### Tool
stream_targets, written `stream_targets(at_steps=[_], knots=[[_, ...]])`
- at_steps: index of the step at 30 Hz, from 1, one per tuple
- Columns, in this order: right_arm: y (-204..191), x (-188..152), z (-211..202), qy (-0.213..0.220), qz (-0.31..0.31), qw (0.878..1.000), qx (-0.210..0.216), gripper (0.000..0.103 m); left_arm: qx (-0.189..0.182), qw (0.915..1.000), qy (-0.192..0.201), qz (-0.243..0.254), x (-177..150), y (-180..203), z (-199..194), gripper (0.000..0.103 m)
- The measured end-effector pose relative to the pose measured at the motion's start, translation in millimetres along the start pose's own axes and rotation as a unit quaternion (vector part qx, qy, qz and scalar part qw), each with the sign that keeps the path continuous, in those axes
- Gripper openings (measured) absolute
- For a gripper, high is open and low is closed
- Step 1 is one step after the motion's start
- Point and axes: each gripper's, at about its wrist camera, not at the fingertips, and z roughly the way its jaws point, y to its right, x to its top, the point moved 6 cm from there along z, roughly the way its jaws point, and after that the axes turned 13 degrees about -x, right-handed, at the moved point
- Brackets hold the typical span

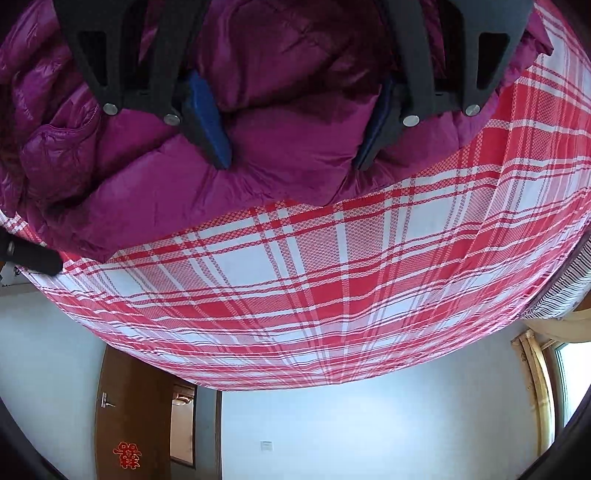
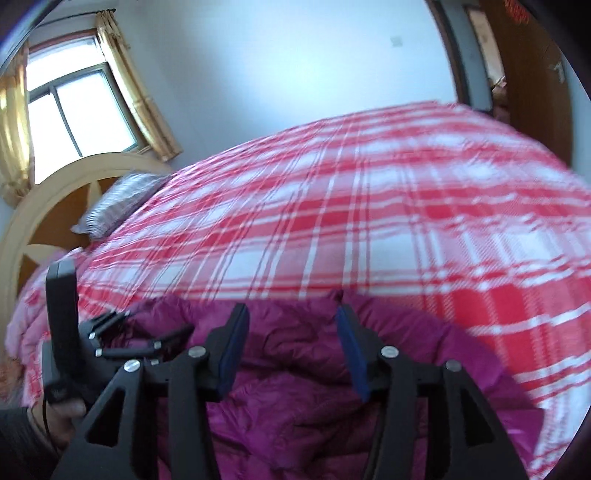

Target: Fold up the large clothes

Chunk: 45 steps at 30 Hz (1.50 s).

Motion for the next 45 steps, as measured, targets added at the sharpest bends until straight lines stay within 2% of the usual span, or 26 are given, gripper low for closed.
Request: stream_targets(at_steps=[4,8,10,19,31,45], knots=[[-23.5,9.5,11.9,-0.028,-0.032,0.999,-0.022,0.051,-0.003,1.0,0.002,-0.005,0.5,-1.5,1.1,0.07],[-22.5,-26.5,53.5,-0.1,-0.086,0.989,-0.073,0.042,-0.013,0.9997,-0.001,-0.02,-0.2,-5.8,3.5,0.072],[-19.4,-30.8,52.2,-0.079,-0.087,0.99,-0.072,0.042,-0.012,0.9997,-0.005,-0.019,-0.8,-5.8,4.9,0.073],[-18.6,-33.6,55.5,-0.08,-0.097,0.988,-0.093,0.042,0.017,0.9996,-0.024,-0.005,-1.5,-3.4,13.4,0.08],[-22.8,-34.5,57.4,-0.077,-0.11,0.985,-0.113,0.042,0.024,0.9994,-0.025,-0.003,-2.3,-4.5,14.7,0.083],[-23.2,-34.5,58.3,-0.077,-0.108,0.985,-0.111,0.042,0.033,0.9991,-0.028,0.001,-2.1,-4.7,16.0,0.085]])
